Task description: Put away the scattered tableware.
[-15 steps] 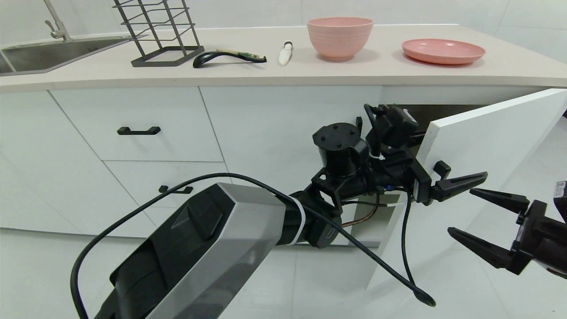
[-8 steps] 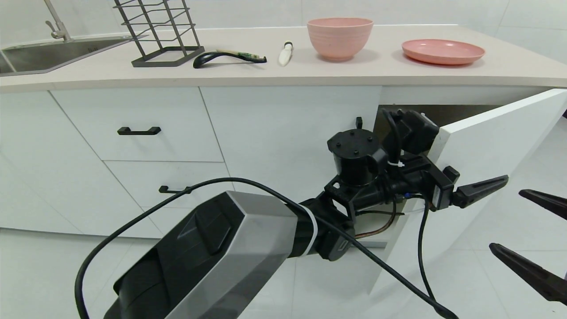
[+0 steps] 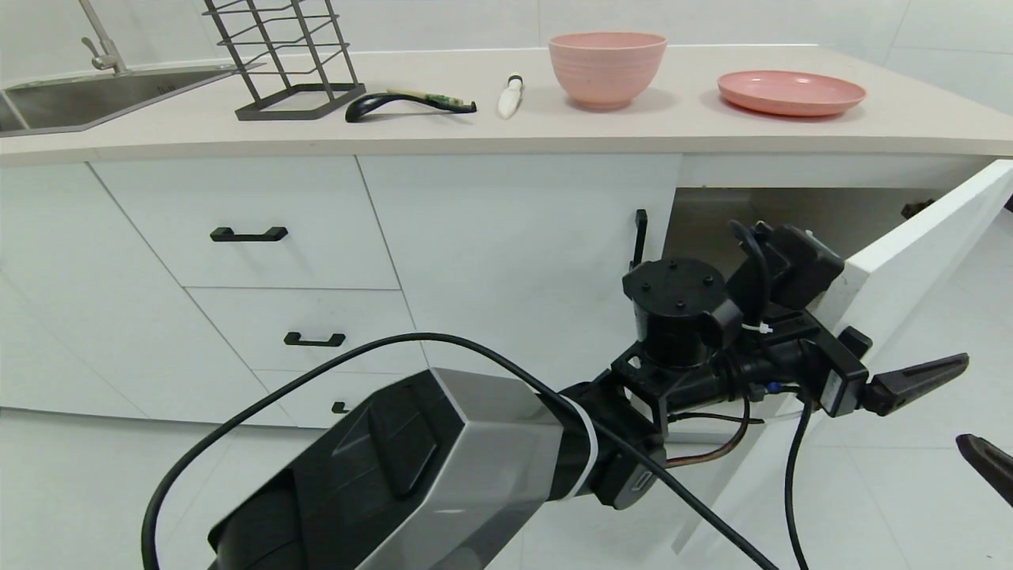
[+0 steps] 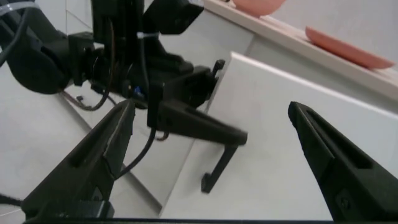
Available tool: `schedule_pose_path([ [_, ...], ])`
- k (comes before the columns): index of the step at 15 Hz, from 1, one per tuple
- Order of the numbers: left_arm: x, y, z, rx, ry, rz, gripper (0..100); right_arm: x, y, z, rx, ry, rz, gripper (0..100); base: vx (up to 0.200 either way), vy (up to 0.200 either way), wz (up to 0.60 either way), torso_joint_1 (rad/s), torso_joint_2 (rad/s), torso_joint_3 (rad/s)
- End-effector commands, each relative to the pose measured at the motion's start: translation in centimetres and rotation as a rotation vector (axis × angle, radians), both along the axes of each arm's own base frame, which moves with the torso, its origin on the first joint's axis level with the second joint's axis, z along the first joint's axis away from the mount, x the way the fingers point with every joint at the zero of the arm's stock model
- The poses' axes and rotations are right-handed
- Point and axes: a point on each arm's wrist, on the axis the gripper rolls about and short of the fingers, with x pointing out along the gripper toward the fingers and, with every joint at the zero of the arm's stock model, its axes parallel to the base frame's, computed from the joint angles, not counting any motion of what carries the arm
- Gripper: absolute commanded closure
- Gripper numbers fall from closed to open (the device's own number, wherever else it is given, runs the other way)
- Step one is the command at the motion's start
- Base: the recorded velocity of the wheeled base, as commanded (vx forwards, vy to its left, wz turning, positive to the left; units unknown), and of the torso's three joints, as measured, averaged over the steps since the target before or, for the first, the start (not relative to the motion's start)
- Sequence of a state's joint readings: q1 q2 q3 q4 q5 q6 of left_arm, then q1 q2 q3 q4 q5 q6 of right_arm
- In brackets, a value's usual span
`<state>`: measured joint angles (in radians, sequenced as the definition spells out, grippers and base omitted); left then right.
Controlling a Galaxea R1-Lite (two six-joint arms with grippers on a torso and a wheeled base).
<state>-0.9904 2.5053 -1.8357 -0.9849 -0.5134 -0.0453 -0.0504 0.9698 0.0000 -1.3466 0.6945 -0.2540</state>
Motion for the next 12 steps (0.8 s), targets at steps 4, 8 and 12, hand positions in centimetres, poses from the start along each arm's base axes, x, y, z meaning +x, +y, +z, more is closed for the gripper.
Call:
schedule_pose_path([
  [4, -1.4, -1.2, -1.2, 0.023, 0.015, -0.036, 0, -2.6, 0.1, 1.0, 0.012, -0.138, -0.028, 0, 0.000, 0.000, 0.00, 0.000, 0.00, 0.000],
  [8, -2.4, -2.3, -2.5, 0.040, 0.027, -0.063, 0, -4.9, 0.1, 1.5, 0.004, -0.253, -0.063, 0, 0.000, 0.000, 0.00, 0.000, 0.00, 0.000],
  [12, -3.4, -3.1, -3.0, 0.045, 0.030, -0.086, 0, -6.2, 0.1, 1.3, 0.016, -0.287, -0.085, 0, 0.000, 0.000, 0.00, 0.000, 0.00, 0.000],
])
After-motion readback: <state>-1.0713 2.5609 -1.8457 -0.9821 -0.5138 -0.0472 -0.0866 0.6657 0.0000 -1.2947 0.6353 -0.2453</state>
